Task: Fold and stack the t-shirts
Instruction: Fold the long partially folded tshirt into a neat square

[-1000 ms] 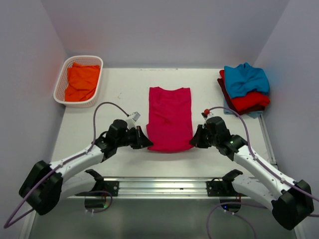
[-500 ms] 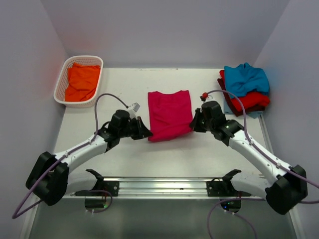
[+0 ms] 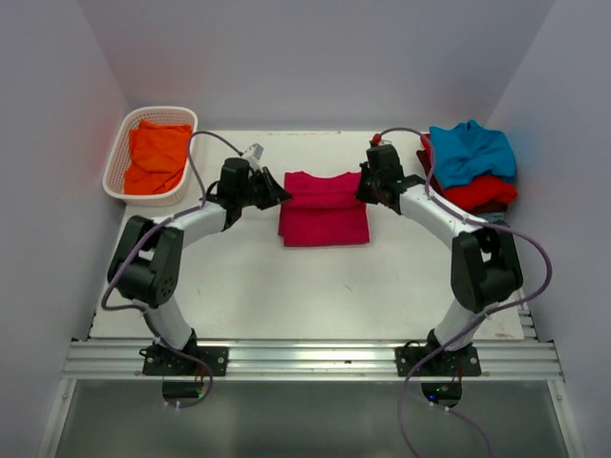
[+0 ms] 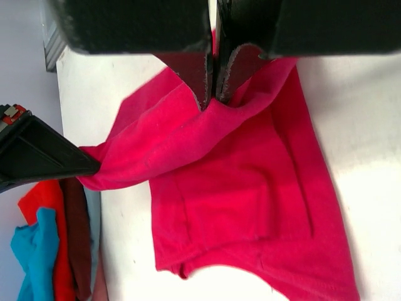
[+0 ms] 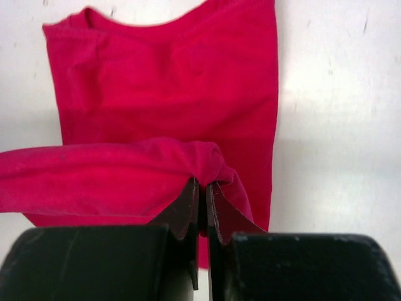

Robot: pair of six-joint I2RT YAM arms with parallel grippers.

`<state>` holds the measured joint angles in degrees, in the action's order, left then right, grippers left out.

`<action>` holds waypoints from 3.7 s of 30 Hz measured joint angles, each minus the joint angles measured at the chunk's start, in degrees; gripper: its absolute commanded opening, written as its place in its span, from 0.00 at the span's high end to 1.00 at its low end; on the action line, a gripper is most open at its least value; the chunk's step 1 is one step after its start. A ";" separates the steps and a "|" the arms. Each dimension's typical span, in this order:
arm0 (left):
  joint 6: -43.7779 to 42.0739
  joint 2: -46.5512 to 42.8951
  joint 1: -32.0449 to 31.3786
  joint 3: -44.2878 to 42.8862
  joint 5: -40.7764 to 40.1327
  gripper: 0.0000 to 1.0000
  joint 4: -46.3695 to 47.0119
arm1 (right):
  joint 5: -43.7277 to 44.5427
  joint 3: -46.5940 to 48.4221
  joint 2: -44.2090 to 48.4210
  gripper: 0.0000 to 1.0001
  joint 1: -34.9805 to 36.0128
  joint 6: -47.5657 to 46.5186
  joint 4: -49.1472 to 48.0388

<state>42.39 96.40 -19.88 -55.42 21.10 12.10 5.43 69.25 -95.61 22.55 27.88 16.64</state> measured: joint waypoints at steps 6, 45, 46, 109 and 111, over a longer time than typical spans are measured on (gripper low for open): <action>-0.28 19.32 3.17 -17.33 3.69 0.64 0.87 | 0.26 13.09 -14.58 0.51 -2.73 -0.42 -0.94; 35.17 48.35 -2.32 -27.74 17.59 0.67 51.95 | -13.46 -5.44 -11.93 1.00 -13.79 2.27 -18.73; 35.85 50.34 -2.60 -30.77 17.40 0.67 51.65 | -14.36 -5.66 -12.98 1.00 -14.51 2.67 -19.37; 14.82 26.14 -5.07 -2.82 12.50 0.93 23.37 | -34.84 -29.64 7.48 0.27 -8.55 5.29 -23.17; 14.82 25.92 -5.09 -2.60 12.26 0.94 23.28 | -33.66 -30.56 7.48 0.27 -7.78 5.25 -22.64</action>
<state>57.21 122.32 -24.97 -58.02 33.36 35.38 -28.23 38.70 -88.14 14.76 33.12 -6.00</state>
